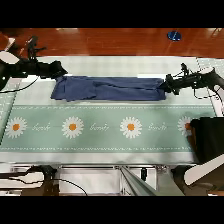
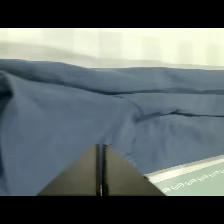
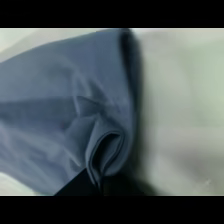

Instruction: Fold the shirts.

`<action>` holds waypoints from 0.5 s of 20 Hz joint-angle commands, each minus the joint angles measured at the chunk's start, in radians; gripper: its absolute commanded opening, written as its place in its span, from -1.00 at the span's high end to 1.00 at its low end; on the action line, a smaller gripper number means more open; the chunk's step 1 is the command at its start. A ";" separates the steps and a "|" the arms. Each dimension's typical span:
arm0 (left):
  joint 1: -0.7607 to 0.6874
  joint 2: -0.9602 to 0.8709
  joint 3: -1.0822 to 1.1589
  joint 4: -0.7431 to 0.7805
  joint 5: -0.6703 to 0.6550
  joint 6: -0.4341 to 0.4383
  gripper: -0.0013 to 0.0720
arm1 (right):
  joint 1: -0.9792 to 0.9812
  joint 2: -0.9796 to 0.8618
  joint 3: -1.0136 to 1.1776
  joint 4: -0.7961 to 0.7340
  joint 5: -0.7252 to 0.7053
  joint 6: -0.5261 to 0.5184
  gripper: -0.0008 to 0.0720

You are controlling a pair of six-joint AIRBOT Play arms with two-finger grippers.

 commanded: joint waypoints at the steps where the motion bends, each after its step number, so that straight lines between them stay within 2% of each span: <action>1: -0.061 -0.005 -0.004 -0.046 0.003 0.003 0.89 | -0.028 0.098 -0.002 -0.029 0.085 -0.044 0.92; 4: -0.166 -0.006 -0.005 -0.051 0.034 0.003 0.89 | -0.065 0.318 -0.070 -0.193 0.132 -0.047 0.92; 6: -0.275 -0.016 -0.004 -0.051 0.122 -0.002 0.89 | -0.091 0.499 -0.172 -0.221 0.130 -0.066 0.92; 8: -0.387 -0.055 0.013 -0.051 0.194 -0.053 0.89 | -0.115 0.681 -0.282 -0.223 0.130 -0.075 0.92; 10: -0.497 -0.131 0.072 -0.051 0.190 -0.061 0.89 | -0.130 0.852 -0.374 -0.222 0.134 -0.069 0.92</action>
